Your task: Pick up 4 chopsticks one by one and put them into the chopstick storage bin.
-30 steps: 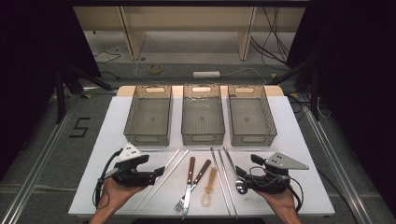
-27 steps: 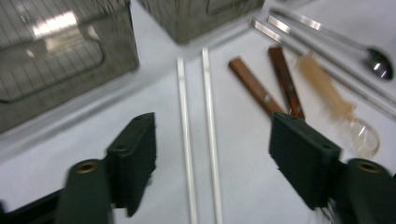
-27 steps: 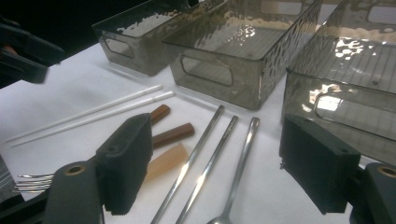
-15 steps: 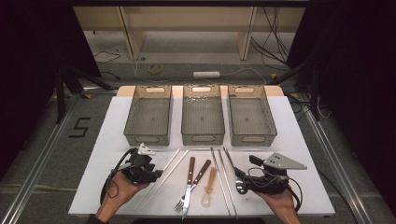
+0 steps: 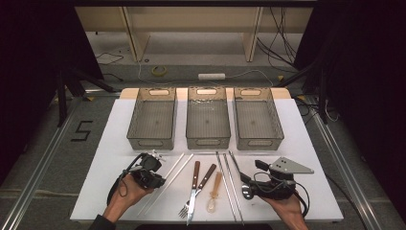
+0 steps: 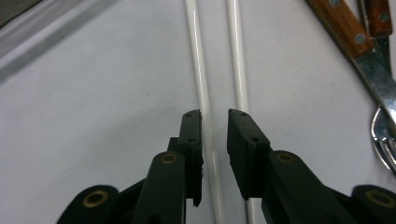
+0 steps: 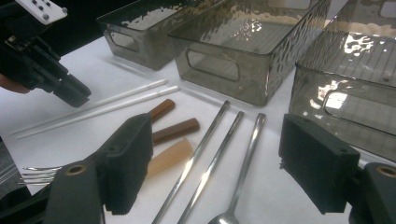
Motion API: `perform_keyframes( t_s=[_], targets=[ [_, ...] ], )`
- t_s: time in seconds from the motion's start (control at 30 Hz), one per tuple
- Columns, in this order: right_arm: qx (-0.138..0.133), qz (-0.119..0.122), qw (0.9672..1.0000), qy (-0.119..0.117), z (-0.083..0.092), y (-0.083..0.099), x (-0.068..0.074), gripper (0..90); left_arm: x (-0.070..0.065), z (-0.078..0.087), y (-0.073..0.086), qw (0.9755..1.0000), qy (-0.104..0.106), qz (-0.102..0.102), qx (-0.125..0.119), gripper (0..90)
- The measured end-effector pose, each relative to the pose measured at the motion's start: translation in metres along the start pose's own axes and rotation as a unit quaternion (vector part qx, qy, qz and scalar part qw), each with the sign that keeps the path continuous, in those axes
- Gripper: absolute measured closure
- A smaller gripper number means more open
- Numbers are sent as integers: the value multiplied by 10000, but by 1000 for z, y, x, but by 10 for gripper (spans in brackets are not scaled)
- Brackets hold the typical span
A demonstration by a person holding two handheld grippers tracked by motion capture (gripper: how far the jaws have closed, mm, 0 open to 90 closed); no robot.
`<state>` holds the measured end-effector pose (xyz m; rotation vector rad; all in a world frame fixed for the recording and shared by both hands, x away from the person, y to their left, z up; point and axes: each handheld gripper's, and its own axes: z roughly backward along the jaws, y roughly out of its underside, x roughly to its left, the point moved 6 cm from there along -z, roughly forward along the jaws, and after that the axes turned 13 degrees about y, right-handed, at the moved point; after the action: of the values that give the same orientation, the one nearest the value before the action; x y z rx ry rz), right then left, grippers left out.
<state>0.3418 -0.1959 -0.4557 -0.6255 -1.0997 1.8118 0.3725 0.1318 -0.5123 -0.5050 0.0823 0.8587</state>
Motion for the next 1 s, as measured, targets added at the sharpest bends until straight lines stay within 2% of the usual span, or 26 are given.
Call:
perform_keyframes(
  t_s=[0.23,0.53,0.6,0.77,0.87,1.0],
  targets=[
    [14,16,10000,-16,0,0,1,271,1,-5,-1,9999,-33,-24,138,794],
    [21,20,10000,-22,0,1,1,271,3,-11,-2,9994,-96,19,324,811],
    [31,15,10000,-22,0,1,1,271,3,-12,-2,9995,-63,69,316,811],
    [35,62,10000,-22,-1,1,1,271,3,-12,-2,9993,-109,39,365,816],
    [38,67,10000,-18,-1,1,1,272,4,-11,-2,9994,-46,131,311,823],
    [47,92,9999,-34,-1,1,2,272,4,-11,-2,9995,-51,143,283,829]
  ],
)
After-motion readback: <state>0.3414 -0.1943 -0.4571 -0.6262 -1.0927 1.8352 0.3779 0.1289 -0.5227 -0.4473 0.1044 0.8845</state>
